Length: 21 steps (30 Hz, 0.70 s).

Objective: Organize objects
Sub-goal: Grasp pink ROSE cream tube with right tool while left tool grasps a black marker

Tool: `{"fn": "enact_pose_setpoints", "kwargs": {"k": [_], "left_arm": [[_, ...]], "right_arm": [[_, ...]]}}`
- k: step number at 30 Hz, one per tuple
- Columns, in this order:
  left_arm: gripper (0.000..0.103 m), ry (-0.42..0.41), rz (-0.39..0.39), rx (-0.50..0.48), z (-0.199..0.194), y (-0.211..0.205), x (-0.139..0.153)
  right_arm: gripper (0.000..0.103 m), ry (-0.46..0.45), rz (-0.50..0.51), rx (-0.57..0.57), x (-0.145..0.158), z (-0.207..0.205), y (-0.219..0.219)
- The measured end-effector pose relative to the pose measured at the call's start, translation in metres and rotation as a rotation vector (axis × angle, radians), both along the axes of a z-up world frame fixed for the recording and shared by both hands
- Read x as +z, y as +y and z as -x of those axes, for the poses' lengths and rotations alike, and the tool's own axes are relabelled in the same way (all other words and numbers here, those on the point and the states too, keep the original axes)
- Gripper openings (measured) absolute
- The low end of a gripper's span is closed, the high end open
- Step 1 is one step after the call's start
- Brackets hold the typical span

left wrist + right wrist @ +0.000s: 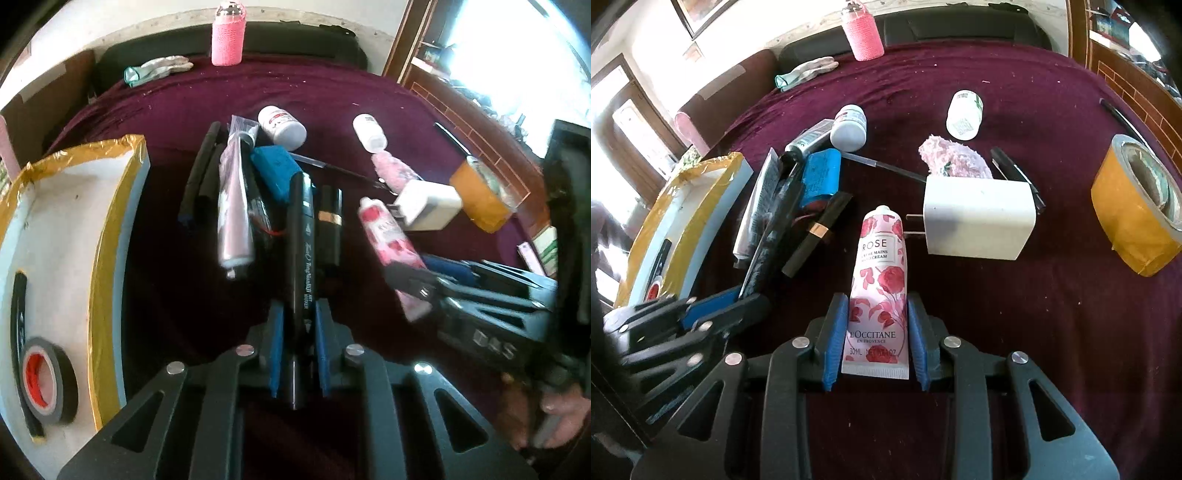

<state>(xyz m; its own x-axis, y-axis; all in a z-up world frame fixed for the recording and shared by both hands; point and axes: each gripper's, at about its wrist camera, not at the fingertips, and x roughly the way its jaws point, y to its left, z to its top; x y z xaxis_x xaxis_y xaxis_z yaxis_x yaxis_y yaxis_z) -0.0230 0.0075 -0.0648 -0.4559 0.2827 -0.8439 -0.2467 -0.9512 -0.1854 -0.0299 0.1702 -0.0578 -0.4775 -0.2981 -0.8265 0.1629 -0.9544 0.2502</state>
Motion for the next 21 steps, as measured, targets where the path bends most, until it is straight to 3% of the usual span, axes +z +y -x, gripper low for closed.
{"fn": "enact_pose_setpoints", "kwargs": {"k": [3, 10, 16, 21], "left_arm": [[0.013, -0.039, -0.001, 0.012, -0.003, -0.004, -0.003], [0.014, -0.024, 0.0, 0.0, -0.001, 0.001, -0.005], [0.013, 0.006, 0.025, -0.009, -0.004, 0.004, -0.005], [0.013, 0.021, -0.025, 0.009, -0.016, -0.004, 0.009]], "right_arm": [[0.03, 0.007, -0.017, -0.002, 0.0, 0.001, -0.003], [0.028, 0.039, -0.11, 0.004, -0.001, -0.003, -0.014], [0.028, 0.014, -0.035, -0.019, -0.001, -0.006, -0.002], [0.028, -0.007, 0.025, -0.041, 0.0, -0.011, 0.005]]}}
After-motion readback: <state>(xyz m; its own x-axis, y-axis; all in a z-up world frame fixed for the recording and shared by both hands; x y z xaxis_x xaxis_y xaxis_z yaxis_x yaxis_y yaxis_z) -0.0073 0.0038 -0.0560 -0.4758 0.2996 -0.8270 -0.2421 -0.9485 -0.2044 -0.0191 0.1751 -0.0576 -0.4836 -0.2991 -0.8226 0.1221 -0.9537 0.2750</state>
